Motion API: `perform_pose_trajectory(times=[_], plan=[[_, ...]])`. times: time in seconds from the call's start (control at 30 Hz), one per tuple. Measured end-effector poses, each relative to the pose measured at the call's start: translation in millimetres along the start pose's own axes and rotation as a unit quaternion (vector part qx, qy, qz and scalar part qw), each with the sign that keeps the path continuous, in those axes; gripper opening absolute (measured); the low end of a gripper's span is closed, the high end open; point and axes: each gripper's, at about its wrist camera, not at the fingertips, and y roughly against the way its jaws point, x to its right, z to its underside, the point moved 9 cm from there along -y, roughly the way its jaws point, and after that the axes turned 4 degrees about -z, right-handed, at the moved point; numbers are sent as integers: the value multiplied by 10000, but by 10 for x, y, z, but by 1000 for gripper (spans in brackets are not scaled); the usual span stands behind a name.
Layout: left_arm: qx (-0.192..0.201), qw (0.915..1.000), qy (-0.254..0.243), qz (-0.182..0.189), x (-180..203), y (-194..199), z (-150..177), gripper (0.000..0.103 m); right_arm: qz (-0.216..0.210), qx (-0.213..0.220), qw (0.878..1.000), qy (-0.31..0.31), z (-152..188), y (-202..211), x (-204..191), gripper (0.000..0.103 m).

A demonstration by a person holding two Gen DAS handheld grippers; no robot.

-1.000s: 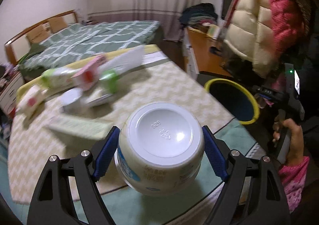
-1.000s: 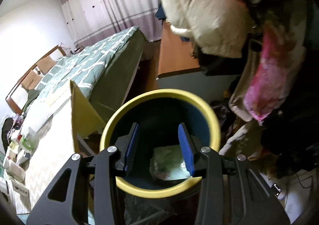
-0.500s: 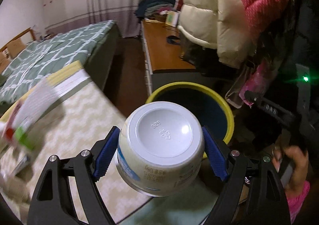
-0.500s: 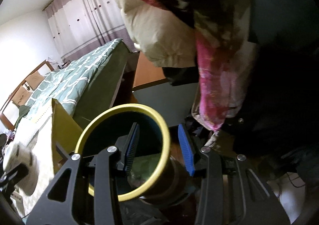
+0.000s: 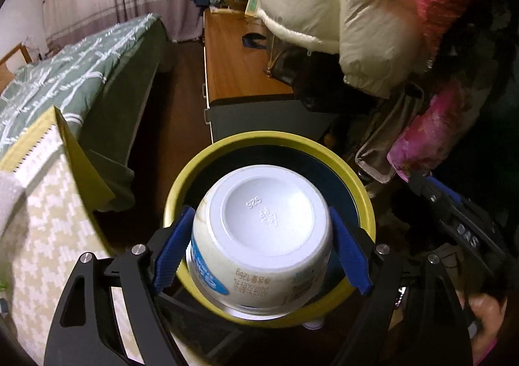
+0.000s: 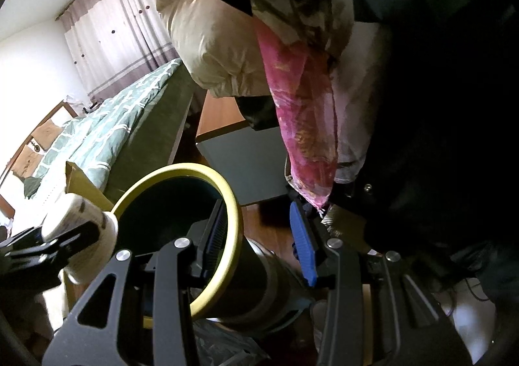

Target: Collect trash

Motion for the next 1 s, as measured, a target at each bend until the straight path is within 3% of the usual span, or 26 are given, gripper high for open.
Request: perform_pose_trajectory(times=[0.1, 0.3, 0.43, 0.63, 0.83, 1.0], plan=[[-201, 9998, -17, -26, -5, -156, 5, 82, 15, -4, 10000, 16, -6, -5, -1, 47], [-217, 9995, 215, -20, -114, -133, 13, 87, 23, 11, 10000, 92, -8, -5, -98, 48], [131, 9992, 378, -79, -266, 304, 29, 87, -8, 12, 9998, 174, 2, 3, -195, 48], [774, 9936, 668, -488, -667, 1217, 257, 94, -322, -150, 9981, 506, 147, -38, -610, 48], [1190, 9785, 1086, -1288, -1305, 2049, 807, 96, -777, -364, 9917, 962, 403, -37, -1193, 48], [1310, 9566, 1685, -1983, -1921, 2618, 1410, 96, -1333, -553, 9788, 1453, 663, 44, -1875, 48]])
